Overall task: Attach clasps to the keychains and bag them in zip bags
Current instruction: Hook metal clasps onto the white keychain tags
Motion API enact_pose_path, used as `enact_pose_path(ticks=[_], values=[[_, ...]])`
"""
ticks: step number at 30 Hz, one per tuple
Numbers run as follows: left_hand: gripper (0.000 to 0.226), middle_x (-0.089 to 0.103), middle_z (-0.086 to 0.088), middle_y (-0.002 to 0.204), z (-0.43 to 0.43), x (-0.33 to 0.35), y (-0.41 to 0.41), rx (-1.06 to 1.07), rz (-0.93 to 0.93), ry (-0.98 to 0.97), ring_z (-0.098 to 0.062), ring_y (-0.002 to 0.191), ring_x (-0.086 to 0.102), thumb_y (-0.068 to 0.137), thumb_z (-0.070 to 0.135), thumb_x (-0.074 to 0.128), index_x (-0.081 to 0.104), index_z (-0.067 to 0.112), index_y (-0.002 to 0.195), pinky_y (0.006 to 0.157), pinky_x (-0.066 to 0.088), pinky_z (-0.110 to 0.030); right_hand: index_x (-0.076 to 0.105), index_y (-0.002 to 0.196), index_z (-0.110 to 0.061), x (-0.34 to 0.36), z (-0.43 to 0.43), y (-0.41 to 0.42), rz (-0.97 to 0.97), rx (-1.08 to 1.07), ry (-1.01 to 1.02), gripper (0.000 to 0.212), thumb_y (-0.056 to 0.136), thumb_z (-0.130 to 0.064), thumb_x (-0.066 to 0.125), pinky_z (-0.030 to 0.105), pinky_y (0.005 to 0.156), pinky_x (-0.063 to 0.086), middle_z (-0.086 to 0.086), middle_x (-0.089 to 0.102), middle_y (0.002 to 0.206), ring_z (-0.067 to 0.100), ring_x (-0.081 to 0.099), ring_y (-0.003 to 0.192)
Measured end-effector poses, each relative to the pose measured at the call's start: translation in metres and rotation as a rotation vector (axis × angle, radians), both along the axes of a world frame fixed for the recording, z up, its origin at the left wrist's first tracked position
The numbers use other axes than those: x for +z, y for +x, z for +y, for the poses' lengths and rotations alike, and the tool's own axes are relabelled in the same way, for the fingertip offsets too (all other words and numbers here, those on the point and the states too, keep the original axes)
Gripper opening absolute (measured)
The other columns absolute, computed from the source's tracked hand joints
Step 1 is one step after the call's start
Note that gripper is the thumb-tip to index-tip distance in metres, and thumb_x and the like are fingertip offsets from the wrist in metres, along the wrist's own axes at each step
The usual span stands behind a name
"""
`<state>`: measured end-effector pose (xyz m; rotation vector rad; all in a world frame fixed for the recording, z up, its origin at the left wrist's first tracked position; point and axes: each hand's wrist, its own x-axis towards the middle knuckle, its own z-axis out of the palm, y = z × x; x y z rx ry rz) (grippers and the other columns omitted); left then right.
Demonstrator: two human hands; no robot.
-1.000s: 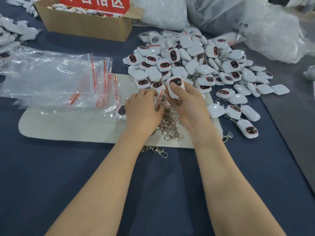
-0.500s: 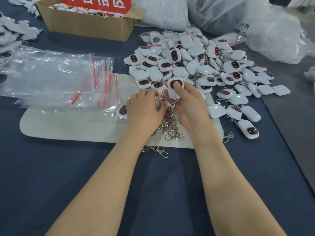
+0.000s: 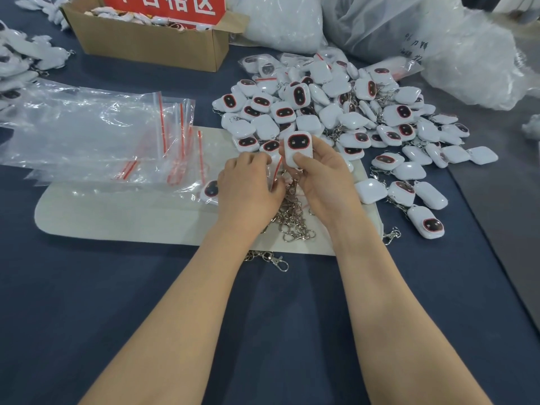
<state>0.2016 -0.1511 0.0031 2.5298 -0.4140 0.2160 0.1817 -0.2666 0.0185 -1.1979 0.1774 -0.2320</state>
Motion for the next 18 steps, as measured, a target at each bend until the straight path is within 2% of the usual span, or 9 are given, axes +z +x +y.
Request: enact_pose_path(ticks=[3, 5, 7, 10, 13, 15, 18], values=[[0.049, 0.055, -0.006, 0.123, 0.001, 0.003, -0.002, 0.04, -0.042, 0.054, -0.03, 0.115, 0.046, 0.085, 0.044, 0.059, 0.054, 0.016, 0.124, 0.094, 0.035, -0.04, 0.056, 0.117, -0.005, 0.001, -0.002, 0.001, -0.008, -0.071, -0.051, 0.033, 0.092, 0.013, 0.045, 0.022, 0.073, 0.053, 0.009, 0.067, 0.099, 0.016, 0.065, 0.086], [0.053, 0.054, -0.005, 0.12, 0.004, 0.005, -0.002, 0.099, -0.038, 0.117, -0.03, 0.114, 0.045, 0.082, 0.052, 0.058, 0.054, 0.018, 0.123, 0.094, 0.032, -0.042, 0.055, 0.12, -0.008, 0.001, -0.003, 0.002, 0.0, -0.153, -0.127, 0.035, 0.092, 0.011, 0.047, 0.03, 0.085, 0.052, 0.009, 0.067, 0.106, 0.018, 0.064, 0.096], [0.048, 0.058, -0.004, 0.112, 0.006, 0.007, -0.002, 0.121, 0.002, 0.125, -0.029, 0.109, 0.049, 0.082, 0.05, 0.058, 0.054, 0.019, 0.119, 0.095, 0.03, -0.043, 0.055, 0.117, -0.014, 0.001, -0.002, 0.001, -0.015, -0.218, -0.249, 0.032, 0.092, 0.005, 0.051, 0.033, 0.096, 0.05, 0.006, 0.067, 0.114, 0.017, 0.064, 0.107], [0.026, 0.065, 0.0, 0.09, 0.008, 0.011, -0.003, 0.092, 0.054, 0.065, -0.026, 0.093, 0.059, 0.088, 0.034, 0.054, 0.055, 0.018, 0.109, 0.093, 0.033, -0.041, 0.055, 0.103, -0.026, 0.0, 0.005, -0.001, -0.056, -0.292, -0.483, 0.021, 0.092, -0.01, 0.061, 0.026, 0.089, 0.052, -0.006, 0.068, 0.104, 0.007, 0.064, 0.101], [0.017, 0.066, -0.004, 0.089, 0.007, 0.014, -0.005, 0.087, 0.061, -0.002, -0.028, 0.086, 0.061, 0.09, 0.023, 0.051, 0.058, 0.015, 0.103, 0.08, 0.044, -0.037, 0.059, 0.1, -0.028, 0.0, 0.011, -0.003, -0.114, -0.357, -0.67, 0.015, 0.089, -0.02, 0.066, 0.02, 0.078, 0.047, -0.007, 0.064, 0.1, 0.008, 0.057, 0.089], [0.016, 0.066, -0.006, 0.092, 0.006, 0.015, -0.007, 0.092, 0.067, -0.039, -0.029, 0.085, 0.061, 0.091, 0.02, 0.051, 0.059, 0.013, 0.104, 0.074, 0.048, -0.037, 0.06, 0.101, -0.028, 0.002, 0.012, -0.004, -0.137, -0.384, -0.655, 0.017, 0.088, -0.021, 0.068, 0.021, 0.078, 0.047, 0.0, 0.058, 0.104, 0.012, 0.055, 0.087], [0.021, 0.066, -0.007, 0.097, 0.006, 0.016, -0.007, 0.077, 0.107, -0.104, -0.03, 0.089, 0.062, 0.091, 0.017, 0.055, 0.058, 0.013, 0.111, 0.081, 0.05, -0.043, 0.052, 0.094, -0.032, 0.007, 0.017, -0.005, -0.14, -0.341, -0.419, 0.023, 0.088, -0.015, 0.067, 0.035, 0.078, 0.057, 0.002, 0.06, 0.097, 0.011, 0.063, 0.083]])
